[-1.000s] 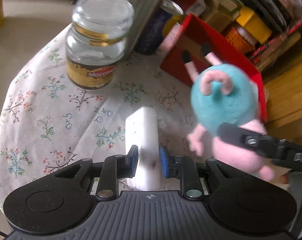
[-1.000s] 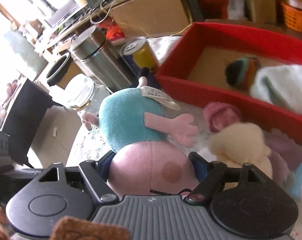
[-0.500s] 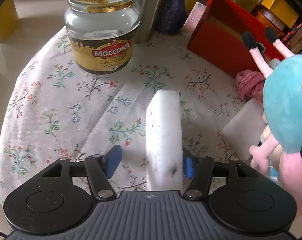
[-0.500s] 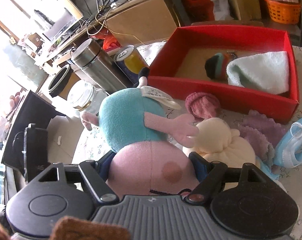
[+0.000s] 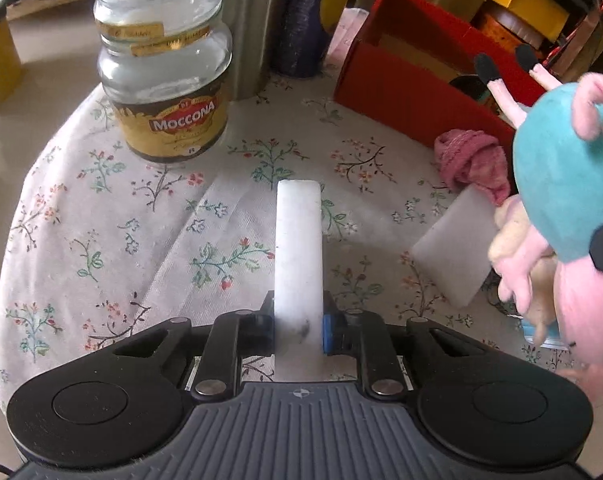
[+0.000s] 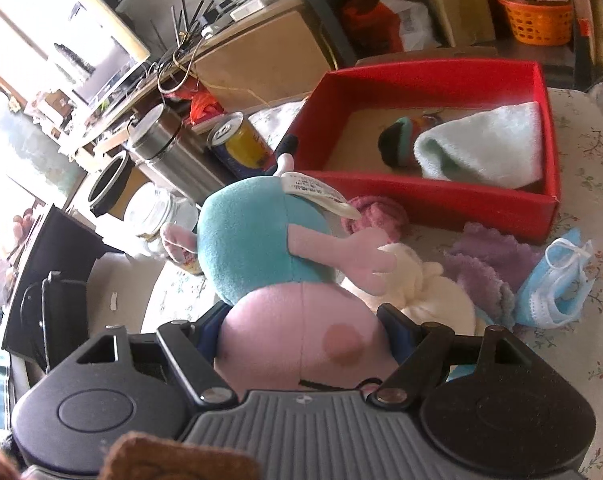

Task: Organize soft objects
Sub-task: 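Carry the sponge and pig plush into the red box and open both tools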

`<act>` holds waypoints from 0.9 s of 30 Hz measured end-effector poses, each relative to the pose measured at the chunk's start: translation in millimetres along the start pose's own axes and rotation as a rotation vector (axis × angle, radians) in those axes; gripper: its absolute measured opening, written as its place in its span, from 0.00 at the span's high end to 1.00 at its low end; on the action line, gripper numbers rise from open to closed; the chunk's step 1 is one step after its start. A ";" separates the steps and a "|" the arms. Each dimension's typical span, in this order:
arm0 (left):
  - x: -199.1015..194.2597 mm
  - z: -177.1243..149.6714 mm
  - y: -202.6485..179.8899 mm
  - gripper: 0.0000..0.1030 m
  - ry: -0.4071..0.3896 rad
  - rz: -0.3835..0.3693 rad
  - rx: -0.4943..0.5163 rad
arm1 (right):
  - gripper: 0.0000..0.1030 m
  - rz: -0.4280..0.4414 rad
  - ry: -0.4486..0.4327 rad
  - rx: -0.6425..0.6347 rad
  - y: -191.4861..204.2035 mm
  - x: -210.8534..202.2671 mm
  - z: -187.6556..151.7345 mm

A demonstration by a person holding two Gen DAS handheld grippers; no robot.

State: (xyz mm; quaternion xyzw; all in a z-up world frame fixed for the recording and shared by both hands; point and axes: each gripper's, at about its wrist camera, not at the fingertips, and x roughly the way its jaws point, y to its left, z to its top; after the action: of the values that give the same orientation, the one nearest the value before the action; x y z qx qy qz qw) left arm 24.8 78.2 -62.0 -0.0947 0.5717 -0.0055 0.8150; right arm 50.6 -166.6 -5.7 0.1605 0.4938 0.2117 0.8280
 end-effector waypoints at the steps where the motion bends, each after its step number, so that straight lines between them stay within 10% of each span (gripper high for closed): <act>1: -2.6 0.8 -1.0 0.82 -0.007 -0.009 0.000 | 0.51 -0.001 -0.007 -0.001 0.4 -1.4 0.1; 27: -87.2 52.0 -69.3 0.82 -0.272 -0.229 0.045 | 0.51 0.082 -0.265 0.126 -14.6 -80.3 24.6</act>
State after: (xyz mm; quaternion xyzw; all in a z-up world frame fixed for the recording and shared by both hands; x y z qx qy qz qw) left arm 50.0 28.1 47.4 -0.1407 0.4412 -0.0981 0.8809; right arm 41.3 -221.4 58.9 0.2587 0.3853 0.1910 0.8649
